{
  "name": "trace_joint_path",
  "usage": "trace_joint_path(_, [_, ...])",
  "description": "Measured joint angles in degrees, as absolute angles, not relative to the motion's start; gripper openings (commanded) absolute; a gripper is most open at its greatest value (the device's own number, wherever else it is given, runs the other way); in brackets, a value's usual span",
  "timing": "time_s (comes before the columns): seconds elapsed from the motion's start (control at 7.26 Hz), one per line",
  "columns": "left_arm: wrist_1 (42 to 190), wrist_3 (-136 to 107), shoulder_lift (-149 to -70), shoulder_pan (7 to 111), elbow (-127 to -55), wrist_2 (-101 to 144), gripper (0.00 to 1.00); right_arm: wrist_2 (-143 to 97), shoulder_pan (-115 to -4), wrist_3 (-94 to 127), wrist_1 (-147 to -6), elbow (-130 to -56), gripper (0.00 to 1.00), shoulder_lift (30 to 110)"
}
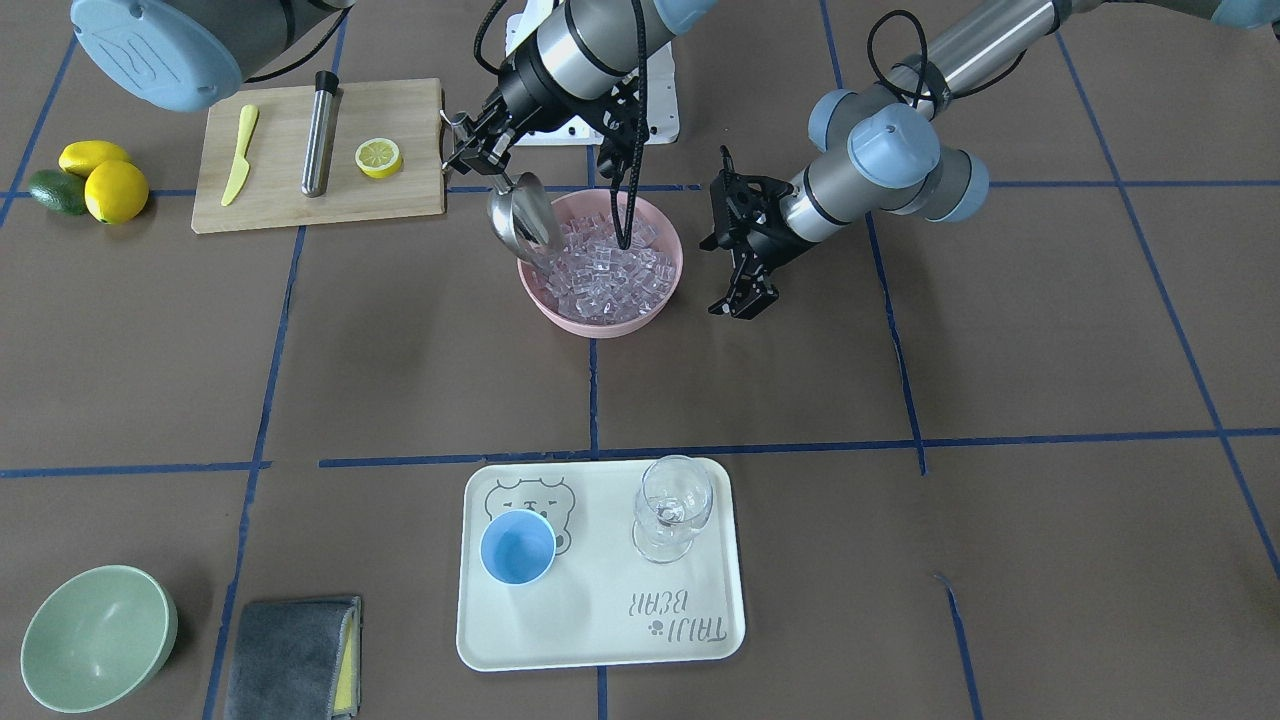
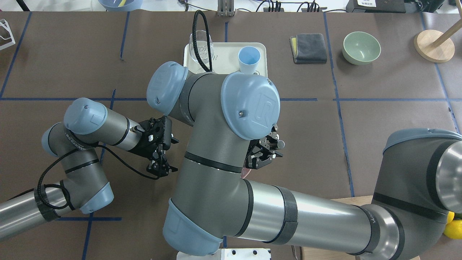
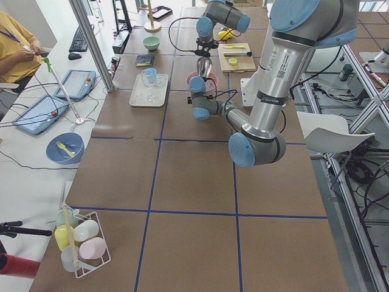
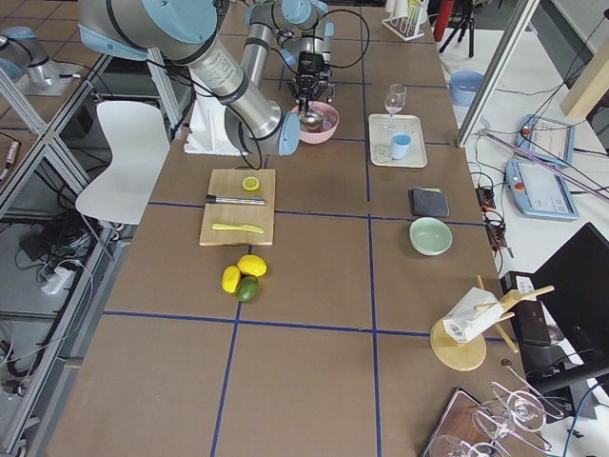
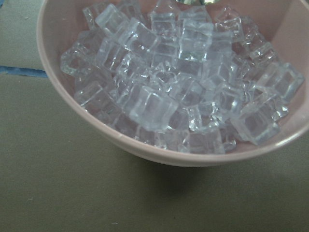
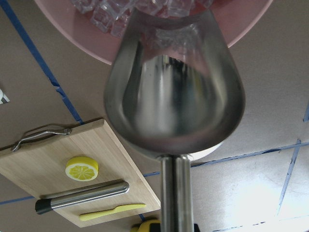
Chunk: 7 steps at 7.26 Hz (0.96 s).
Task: Put ice in cup with scoop
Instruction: 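Carry the scoop over the pink bowl with the right gripper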
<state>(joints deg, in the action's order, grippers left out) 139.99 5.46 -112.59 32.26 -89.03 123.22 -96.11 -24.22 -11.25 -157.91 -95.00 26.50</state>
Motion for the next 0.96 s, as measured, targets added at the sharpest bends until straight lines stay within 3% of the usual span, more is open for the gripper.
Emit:
trace_joint_path(0.55, [140.0,5.2,-112.8,32.2,-89.1,123.2,1.0,-96.3,-22.8,-11.2,-155.8,-95.2,0.0,27.8])
trace_joint_path(0.96, [139.8,5.1,-113.2,32.1,-89.2,123.2,1.0,-97.1,-22.8,-11.1,-150.6,-99.2,0.0,32.5])
